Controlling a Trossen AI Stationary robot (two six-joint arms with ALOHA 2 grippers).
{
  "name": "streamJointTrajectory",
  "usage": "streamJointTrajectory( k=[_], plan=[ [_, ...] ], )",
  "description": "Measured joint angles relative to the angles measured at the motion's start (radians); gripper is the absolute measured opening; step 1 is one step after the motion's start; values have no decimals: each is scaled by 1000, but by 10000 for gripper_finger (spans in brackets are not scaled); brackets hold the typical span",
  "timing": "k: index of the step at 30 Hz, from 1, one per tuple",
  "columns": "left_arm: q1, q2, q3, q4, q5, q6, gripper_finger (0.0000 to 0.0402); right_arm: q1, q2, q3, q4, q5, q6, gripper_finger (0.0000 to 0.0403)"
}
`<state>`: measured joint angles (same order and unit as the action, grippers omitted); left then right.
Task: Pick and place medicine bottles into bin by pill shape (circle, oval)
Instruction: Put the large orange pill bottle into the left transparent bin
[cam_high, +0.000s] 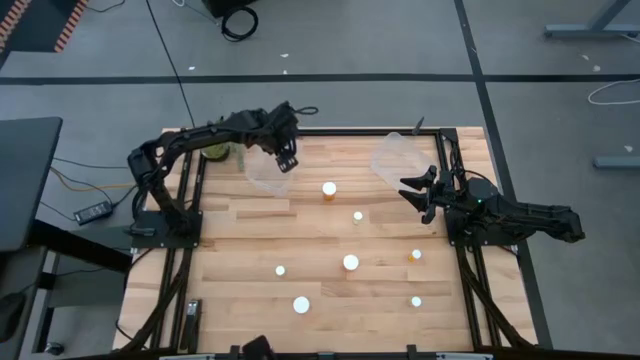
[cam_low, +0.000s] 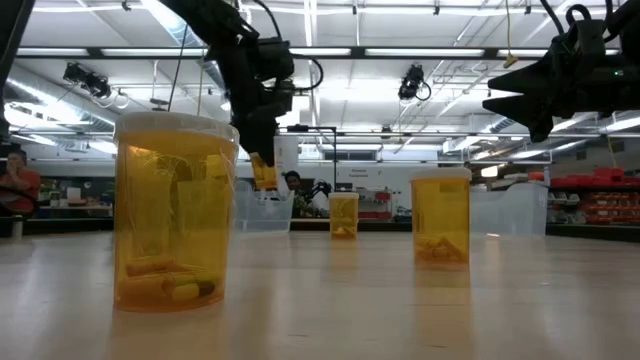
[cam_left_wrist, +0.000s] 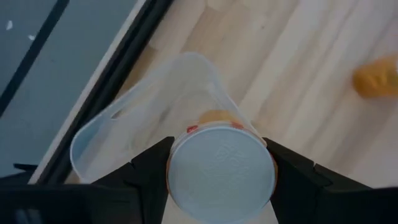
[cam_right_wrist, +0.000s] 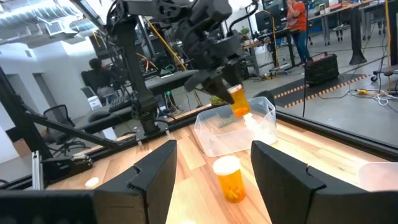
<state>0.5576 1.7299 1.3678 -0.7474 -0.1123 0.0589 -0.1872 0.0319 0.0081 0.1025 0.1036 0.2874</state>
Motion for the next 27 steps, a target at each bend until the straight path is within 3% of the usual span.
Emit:
streamJointTrajectory(
  k=[13, 27],
  plan=[
    [59, 161, -1, 11, -32, -2, 221, 0, 0, 0, 0, 0, 0, 214],
    [136, 175, -1, 8, -53, 9, 229, 0, 0, 0, 0, 0, 0, 214]
  ],
)
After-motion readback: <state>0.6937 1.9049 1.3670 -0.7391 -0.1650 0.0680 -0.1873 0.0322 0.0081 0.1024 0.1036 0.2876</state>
